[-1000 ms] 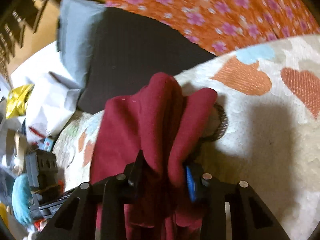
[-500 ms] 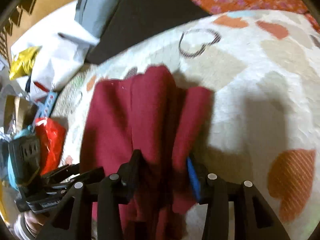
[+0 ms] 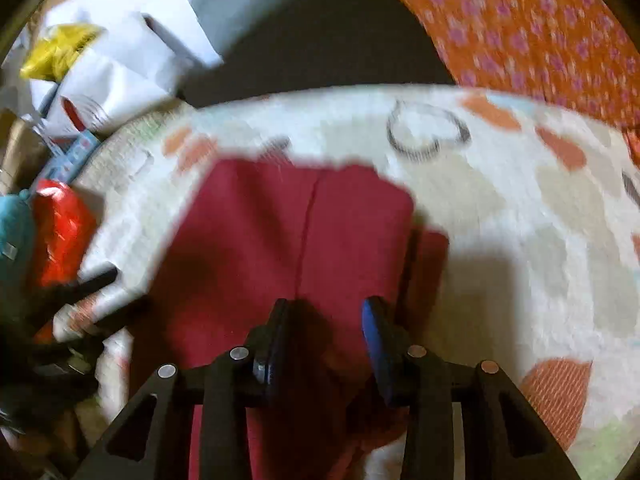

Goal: Fold small clothes

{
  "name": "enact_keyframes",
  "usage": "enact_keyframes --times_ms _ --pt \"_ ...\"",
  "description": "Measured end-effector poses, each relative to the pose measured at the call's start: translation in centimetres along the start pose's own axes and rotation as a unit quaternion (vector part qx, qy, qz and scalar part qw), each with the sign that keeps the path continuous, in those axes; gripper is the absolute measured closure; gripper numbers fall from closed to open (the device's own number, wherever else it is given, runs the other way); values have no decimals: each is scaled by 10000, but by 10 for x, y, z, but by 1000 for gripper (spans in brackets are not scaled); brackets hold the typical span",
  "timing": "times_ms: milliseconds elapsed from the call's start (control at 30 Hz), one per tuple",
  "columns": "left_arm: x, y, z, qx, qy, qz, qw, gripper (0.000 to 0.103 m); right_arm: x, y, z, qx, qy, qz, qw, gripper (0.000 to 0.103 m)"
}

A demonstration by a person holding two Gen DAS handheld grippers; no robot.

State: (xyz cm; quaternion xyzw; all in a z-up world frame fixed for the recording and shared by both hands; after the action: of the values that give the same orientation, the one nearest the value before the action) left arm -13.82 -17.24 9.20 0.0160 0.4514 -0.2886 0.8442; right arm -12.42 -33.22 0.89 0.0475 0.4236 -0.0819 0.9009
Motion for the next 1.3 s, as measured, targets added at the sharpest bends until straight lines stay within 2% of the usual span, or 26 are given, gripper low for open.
enact_keyframes --times_ms 133,233,433,500,600,1067,1300 --pt "-1 3 0 -35 -75 42 10000 43 -26 -2 -1 67 -71 183 9998 67" --pt "-7 2 1 -59 -263 53 9996 43 -52 2 -5 32 -407 190 9990 67" --pt "-24 -2 3 78 -647 190 9977 43 -72 12 -11 61 -806 133 9966 67" --pt "-30 -5 4 205 -777 333 9962 43 -74 17 -14 9 -815 122 9966 66" --pt "-36 -4 5 230 -884 306 9953 43 -78 19 -16 -19 -823 156 9965 66" --pt "-46 -3 4 284 -994 516 9933 43 -88 27 -22 23 -848 169 9963 66" --pt "-46 0 4 249 -957 491 9939 42 -85 27 -23 40 -786 196 9967 66"
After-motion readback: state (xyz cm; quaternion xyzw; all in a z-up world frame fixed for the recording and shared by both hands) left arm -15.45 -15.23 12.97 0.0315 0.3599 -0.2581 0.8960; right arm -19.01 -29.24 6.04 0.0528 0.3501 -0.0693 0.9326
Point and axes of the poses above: each gripper's, at about its wrist camera, not at the fingertips, and x roughly the way its jaws point, y to its left, z to its top, the point moved 1 cm from there along x, roughly the way its jaws point, and after that the axes turned 15 degrees about -z, right-handed, at the moved point
